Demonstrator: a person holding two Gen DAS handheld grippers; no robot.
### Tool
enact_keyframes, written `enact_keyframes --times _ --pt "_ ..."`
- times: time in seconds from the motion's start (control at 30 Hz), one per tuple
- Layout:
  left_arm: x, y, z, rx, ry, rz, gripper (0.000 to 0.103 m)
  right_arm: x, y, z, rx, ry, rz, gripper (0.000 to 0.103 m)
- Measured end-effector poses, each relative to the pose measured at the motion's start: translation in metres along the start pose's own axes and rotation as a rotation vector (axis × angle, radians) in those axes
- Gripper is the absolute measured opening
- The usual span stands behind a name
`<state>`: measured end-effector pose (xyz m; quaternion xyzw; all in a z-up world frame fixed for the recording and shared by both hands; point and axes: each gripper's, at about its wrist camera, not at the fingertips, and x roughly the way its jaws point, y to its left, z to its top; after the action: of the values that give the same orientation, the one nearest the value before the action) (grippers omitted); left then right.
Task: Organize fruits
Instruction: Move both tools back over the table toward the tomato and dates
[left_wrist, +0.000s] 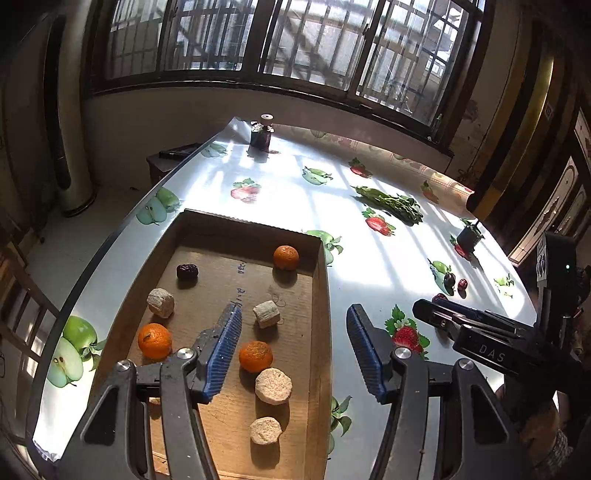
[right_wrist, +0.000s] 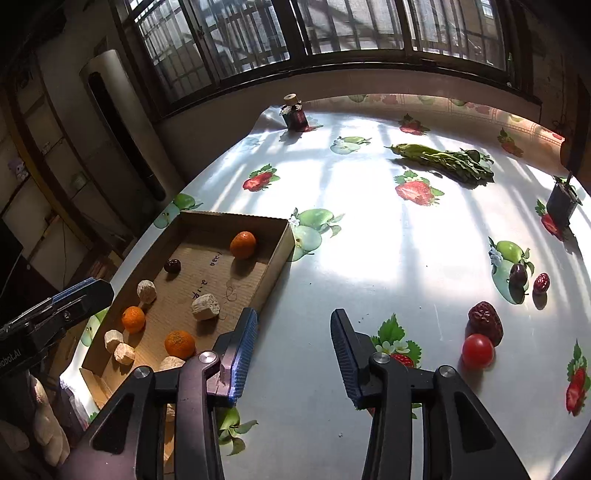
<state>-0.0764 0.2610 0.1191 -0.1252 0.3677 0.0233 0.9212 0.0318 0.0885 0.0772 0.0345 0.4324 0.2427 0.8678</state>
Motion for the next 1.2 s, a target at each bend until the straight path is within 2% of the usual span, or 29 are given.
enact_keyframes --times 0.23,0.33,0.47,0.7,0.93,1.2 --pt "-0.017 -0.052 -0.033 0.072 -0.048 0.035 0.06 -0.05 -0.061 -0.019 0.103 -0.056 -0.051 0.047" --pt "-0.022 -0.065 -0.042 0.101 -0.07 0.082 0.061 -0.067 -0.078 -0.027 0.127 -0.081 -0.065 0.049" --pt "-0.027 -0.076 -0.051 0.132 -0.092 0.121 0.064 -0.082 -0.091 -0.038 0.134 -0.107 -0.09 0.056" --pt "-0.026 -0.081 -0.056 0.153 -0.087 0.145 0.065 -0.09 -0.103 -0.049 0.144 -0.112 -0.104 0.056" --pt "-0.026 -0.081 -0.057 0.15 -0.086 0.141 0.066 -0.09 -0.106 -0.052 0.151 -0.109 -0.107 0.057" --pt "-0.012 -0.081 -0.063 0.152 -0.05 0.132 0.067 -0.081 -0.116 -0.054 0.17 -0.092 -0.112 0.059"
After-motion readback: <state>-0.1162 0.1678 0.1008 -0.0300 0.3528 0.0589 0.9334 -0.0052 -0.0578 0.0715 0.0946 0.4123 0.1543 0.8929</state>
